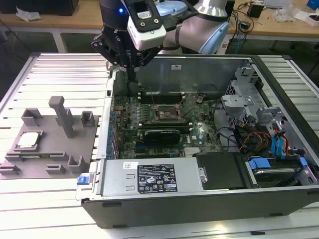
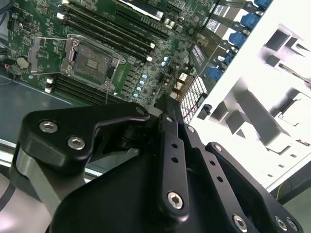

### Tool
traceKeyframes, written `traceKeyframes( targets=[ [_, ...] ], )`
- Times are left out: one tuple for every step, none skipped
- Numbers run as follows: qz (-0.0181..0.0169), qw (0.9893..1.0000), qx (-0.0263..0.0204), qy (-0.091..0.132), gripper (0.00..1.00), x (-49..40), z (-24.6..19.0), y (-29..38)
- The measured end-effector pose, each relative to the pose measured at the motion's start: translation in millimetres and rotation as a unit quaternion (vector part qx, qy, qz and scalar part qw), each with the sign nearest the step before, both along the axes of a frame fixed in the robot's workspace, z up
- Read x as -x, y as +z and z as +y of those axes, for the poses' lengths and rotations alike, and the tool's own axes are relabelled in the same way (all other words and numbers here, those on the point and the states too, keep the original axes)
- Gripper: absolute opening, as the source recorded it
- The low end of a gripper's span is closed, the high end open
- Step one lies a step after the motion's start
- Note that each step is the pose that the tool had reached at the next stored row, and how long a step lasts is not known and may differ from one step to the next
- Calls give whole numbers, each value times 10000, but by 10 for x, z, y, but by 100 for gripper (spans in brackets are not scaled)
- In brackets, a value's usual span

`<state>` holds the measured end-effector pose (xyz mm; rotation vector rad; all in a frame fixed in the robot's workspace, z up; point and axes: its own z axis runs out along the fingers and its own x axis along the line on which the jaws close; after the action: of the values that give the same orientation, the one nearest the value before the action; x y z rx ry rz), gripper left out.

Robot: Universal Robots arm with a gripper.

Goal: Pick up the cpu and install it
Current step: 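Reach for the cpu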

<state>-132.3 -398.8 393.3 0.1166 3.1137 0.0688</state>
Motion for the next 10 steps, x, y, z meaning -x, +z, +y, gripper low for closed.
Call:
traceKeyframes(
  targets=[
    [0,10000,0,0,11,6,0,0],
    [0,10000,0,0,11,17,0,0],
    [0,10000,0,0,11,34,0,0],
    [0,10000,0,0,11,55,0,0],
    [0,10000,0,0,11,64,0,0],
    [0,10000,0,0,11,73,0,0],
    [0,10000,0,0,11,93,0,0],
    [0,10000,0,0,11,115,0,0],
    [0,10000,0,0,11,126,0,0],
    [0,10000,0,0,11,135,0,0]
  ],
)
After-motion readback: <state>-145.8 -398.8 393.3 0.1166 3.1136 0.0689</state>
